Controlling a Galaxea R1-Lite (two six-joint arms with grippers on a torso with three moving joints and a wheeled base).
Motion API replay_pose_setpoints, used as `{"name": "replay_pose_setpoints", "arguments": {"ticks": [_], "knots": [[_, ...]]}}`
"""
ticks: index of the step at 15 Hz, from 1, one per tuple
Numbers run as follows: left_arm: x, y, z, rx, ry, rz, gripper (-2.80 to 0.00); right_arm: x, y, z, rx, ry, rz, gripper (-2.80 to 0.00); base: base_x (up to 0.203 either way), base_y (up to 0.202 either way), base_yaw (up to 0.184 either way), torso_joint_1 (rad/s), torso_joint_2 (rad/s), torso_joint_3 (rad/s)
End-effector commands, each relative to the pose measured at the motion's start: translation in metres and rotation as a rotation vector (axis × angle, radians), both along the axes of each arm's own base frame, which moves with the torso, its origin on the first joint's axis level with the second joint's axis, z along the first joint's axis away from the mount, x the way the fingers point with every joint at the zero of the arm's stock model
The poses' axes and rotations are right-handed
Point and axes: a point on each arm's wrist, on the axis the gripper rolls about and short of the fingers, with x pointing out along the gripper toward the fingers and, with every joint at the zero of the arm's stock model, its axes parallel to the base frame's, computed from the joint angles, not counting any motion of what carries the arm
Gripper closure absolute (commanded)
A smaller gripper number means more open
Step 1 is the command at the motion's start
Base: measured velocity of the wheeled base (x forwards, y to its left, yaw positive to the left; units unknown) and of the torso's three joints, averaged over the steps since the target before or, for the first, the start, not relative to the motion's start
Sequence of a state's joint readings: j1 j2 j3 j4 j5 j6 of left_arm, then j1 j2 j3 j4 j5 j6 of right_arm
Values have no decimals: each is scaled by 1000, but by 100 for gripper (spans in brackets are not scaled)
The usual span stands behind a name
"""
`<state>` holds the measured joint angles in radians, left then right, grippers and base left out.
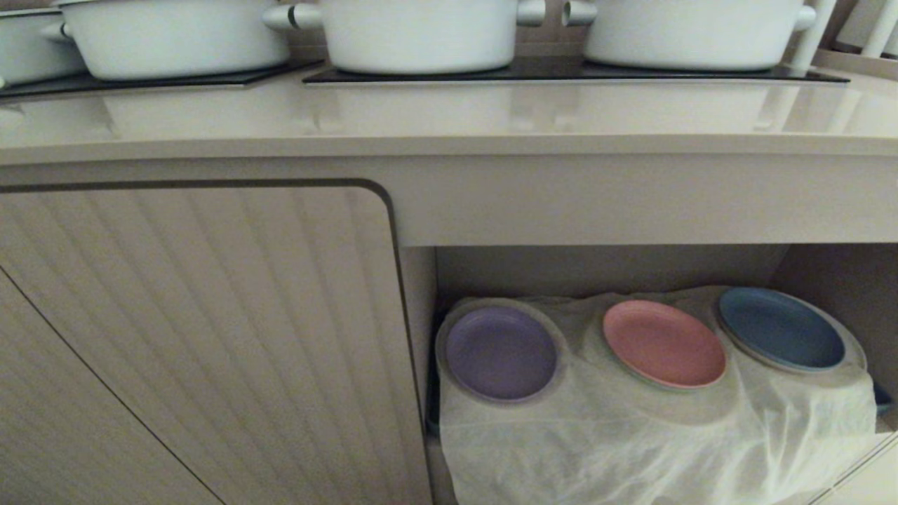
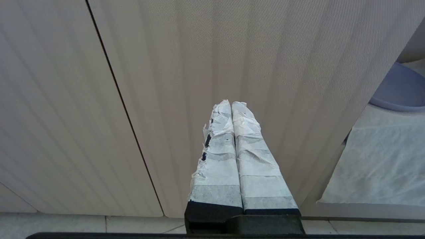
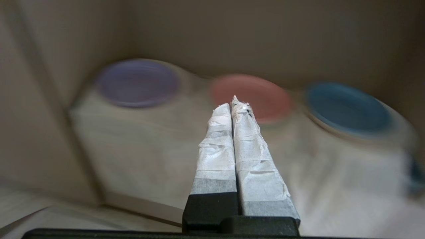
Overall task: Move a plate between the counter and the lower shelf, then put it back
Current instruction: Pick up the plate in the cupboard
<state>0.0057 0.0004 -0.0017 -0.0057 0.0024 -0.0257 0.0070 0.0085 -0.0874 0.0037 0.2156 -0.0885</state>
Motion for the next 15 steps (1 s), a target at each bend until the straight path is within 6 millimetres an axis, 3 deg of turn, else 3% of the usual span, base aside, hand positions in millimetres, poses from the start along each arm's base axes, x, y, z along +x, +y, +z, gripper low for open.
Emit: {"name": "replay_pose_setpoints", "arguments": {"ticks": [1, 8, 15], "knots": [[0, 0, 0, 0, 1, 1, 0, 2, 3, 11, -10, 21, 126, 0, 0, 0, 0, 0, 0, 0], [0, 0, 0, 0, 1, 1, 0, 31, 8, 36, 11, 224, 397, 0, 0, 0, 0, 0, 0, 0], [0, 0, 0, 0, 1, 1, 0, 63, 12, 14, 103, 558, 567, 0, 0, 0, 0, 0, 0, 0]]}}
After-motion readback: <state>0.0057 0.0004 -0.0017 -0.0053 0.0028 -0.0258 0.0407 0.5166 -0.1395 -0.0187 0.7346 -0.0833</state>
